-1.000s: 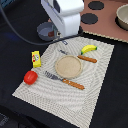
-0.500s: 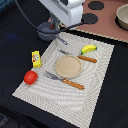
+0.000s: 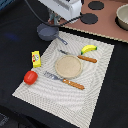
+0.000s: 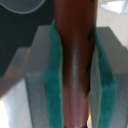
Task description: Interact with the objects in diverse but meaningful ways.
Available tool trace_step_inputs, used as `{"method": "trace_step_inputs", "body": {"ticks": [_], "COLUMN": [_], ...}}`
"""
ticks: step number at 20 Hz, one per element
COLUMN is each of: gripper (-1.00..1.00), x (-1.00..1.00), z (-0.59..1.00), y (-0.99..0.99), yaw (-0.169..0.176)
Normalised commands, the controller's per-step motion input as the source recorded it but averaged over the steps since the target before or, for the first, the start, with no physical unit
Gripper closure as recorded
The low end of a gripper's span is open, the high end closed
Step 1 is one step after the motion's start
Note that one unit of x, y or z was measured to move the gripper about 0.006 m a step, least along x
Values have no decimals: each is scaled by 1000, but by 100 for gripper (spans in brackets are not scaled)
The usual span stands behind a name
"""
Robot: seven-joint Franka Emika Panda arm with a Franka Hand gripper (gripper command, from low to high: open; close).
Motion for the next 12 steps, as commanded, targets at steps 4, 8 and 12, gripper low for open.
{"method": "trace_step_inputs", "body": {"ticks": [4, 8, 12], "gripper": [100, 100, 100], "x": [-579, -577, -502], "z": [-439, -439, -339], "y": [10, 0, -22], "yaw": [50, 40, 20]}}
